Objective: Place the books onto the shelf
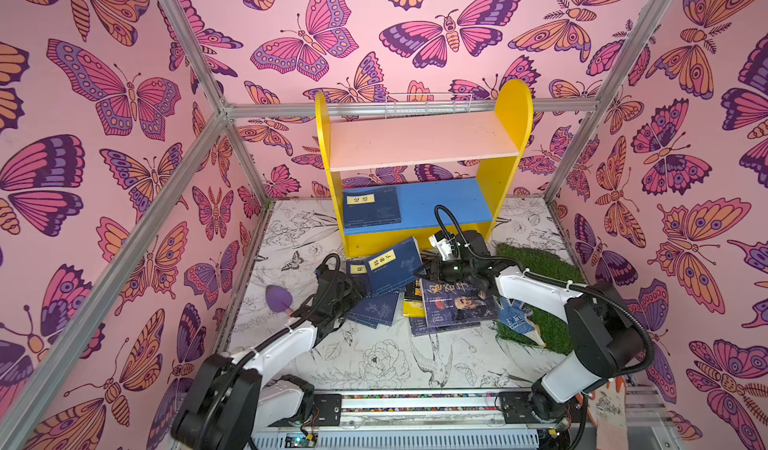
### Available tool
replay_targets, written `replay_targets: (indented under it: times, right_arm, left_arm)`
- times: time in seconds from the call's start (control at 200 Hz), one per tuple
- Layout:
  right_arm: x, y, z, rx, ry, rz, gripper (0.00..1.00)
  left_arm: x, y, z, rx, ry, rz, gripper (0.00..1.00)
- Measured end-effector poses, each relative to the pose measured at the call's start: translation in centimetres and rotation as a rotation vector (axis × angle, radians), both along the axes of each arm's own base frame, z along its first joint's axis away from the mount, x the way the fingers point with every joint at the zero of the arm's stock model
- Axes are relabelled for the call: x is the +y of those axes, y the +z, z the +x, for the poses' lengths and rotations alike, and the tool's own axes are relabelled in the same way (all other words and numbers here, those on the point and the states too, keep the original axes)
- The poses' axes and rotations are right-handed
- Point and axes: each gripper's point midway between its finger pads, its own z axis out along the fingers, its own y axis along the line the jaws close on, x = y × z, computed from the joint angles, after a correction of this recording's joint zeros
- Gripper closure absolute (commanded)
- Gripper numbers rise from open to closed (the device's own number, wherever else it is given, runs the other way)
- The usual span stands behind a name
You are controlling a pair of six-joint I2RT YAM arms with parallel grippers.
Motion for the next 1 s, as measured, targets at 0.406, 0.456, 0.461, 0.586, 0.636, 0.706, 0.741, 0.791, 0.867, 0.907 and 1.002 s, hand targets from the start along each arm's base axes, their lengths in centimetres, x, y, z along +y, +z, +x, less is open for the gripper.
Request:
replay_targets:
  times: [0.406, 0.456, 0.461, 0.586, 0.636, 0.706, 0.741, 0.791, 0.867, 0.907, 1.002]
  right_arm:
    - [1.0, 9.0, 1.9, -0.155, 0.000, 0.125, 1.00]
    - [1.5, 9.8, 3.3, -0.175, -0.012, 0.135, 1.00]
    - [1.6, 9.9, 3.5, -0.177, -0.013, 0.137, 1.00]
    - [2.6, 10.4, 7.2, -0.195, -0.051, 0.150, 1.00]
    - [3.0, 10.1, 8.4, -0.192, -0.058, 0.152, 1.00]
    - [3.4, 9.8, 10.1, -0.180, -0.074, 0.158, 1.00]
    - [3.7, 9.7, 10.7, -0.175, -0.077, 0.162, 1.00]
    - [3.9, 9.6, 11.6, -0.169, -0.082, 0.171, 1.00]
    - [4.4, 9.6, 12.5, -0.160, -0.085, 0.188, 1.00]
    - [4.6, 9.7, 13.1, -0.157, -0.086, 0.201, 1.00]
    - [5.3, 10.0, 13.9, -0.156, -0.081, 0.231, 1.00]
  left_arm:
    - [6.0, -1.8, -4.4, 0.121, 0.201, 0.090, 0.38]
    - [6.1, -2.7, -5.1, 0.155, 0.204, 0.094, 0.38]
    - [6.1, -2.8, -5.2, 0.159, 0.205, 0.093, 0.38]
    - [6.3, -3.8, -6.0, 0.190, 0.212, 0.086, 0.38]
    - [6.3, -3.7, -6.2, 0.189, 0.213, 0.082, 0.38]
    - [6.3, -3.3, -6.1, 0.175, 0.216, 0.073, 0.37]
    - [6.3, -3.1, -6.1, 0.167, 0.217, 0.069, 0.37]
    - [6.2, -2.8, -6.1, 0.159, 0.219, 0.063, 0.37]
    - [6.3, -3.0, -6.2, 0.158, 0.219, 0.062, 0.37]
    - [6.4, -3.5, -6.5, 0.169, 0.219, 0.066, 0.37]
    - [6.6, -4.6, -7.4, 0.212, 0.220, 0.081, 0.37]
